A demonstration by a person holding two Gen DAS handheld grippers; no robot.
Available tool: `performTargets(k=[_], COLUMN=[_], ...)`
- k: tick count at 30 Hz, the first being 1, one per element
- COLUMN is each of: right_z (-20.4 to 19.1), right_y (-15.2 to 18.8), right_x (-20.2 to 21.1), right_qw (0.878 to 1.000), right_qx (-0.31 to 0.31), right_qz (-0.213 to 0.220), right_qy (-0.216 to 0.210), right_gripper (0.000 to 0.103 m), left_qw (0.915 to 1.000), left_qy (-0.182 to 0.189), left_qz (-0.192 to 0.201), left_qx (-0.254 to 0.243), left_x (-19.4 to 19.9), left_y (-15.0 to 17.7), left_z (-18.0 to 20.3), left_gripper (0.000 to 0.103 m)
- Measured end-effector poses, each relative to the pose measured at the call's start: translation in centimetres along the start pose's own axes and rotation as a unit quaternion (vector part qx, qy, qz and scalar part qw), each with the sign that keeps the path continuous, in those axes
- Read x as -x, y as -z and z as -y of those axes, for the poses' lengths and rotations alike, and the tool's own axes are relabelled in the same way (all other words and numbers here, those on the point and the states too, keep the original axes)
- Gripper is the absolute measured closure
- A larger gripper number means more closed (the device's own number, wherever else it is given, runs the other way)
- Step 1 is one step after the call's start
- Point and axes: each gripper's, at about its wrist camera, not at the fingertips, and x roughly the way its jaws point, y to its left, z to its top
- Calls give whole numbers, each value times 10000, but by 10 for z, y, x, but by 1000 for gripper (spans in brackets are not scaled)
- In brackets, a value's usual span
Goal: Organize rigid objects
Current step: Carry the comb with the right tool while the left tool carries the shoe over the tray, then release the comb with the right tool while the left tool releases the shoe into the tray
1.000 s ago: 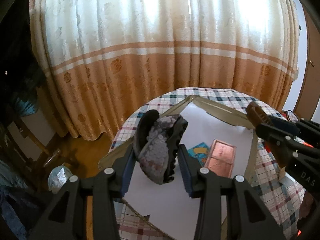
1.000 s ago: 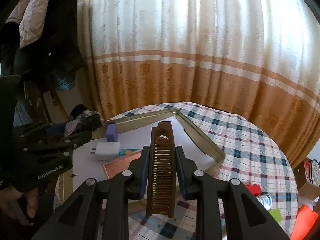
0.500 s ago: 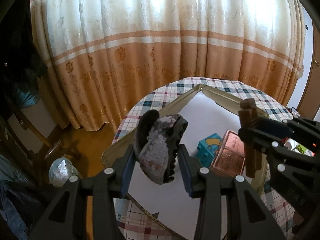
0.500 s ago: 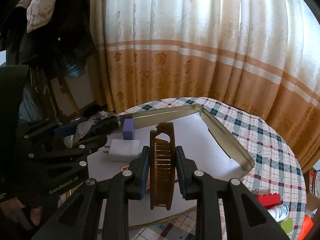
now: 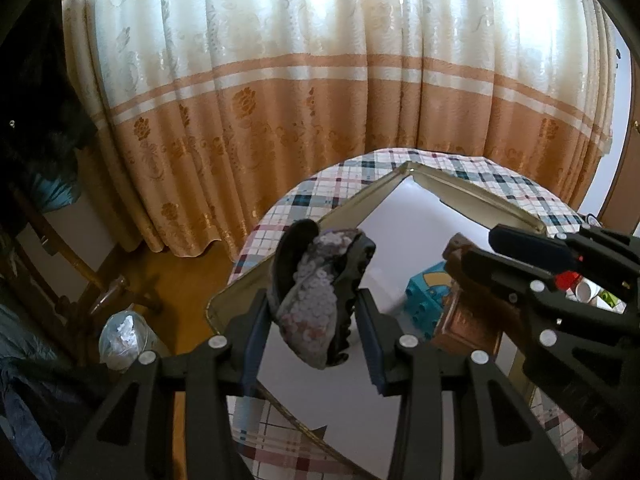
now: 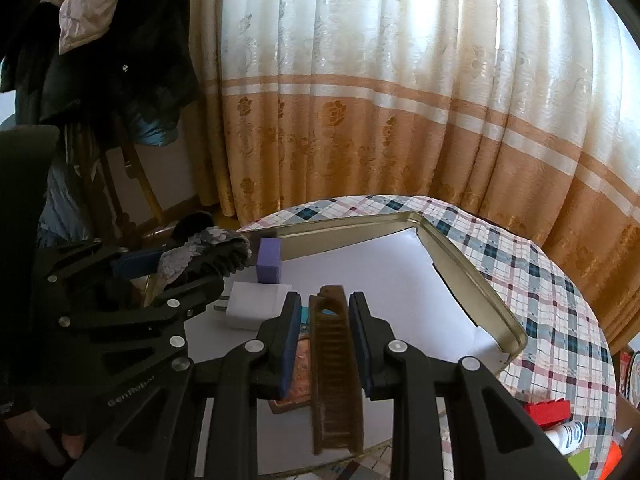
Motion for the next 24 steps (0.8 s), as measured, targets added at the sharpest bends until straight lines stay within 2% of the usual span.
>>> performTargets(k=[6, 7, 8, 9, 10, 11, 14, 24], right_z=[-1, 0, 1, 3, 4, 6, 16, 52], right_y=[2, 2, 3, 3, 4, 5, 9, 37], right_x=[-3, -2, -1, -1, 0, 2, 14, 46], right_qw=[10000, 10000, 9999, 9999, 9999, 9998, 9990, 9944], right_qx=[5, -25, -50, -84, -113, -148, -349, -864], right_qz=[-12, 18, 25, 3, -10, 15, 168, 235], right_qy=[42, 82, 104, 102, 109, 159, 213, 569], right_gripper=[76, 76, 74, 70, 62, 51, 30, 27], left_qw=[9999, 9998, 9997, 9997, 9995, 9995, 9997, 9999], left_qy=[-85, -104, -138, -172, -264, -267, -156, -15], left_qz=[-80, -93, -112, -92, -16, 1, 15, 160], left_qx=[93, 121, 136, 147, 157, 151, 183, 39], left_x=[-4, -5, -5, -4, -1, -1, 2, 14], left_y=[1, 1, 1, 1, 1, 1, 1, -1], left_z=[-5, -6, -6, -7, -7, -7, -6, 18], left_gripper=[57, 44, 23, 16, 13, 13, 8, 3])
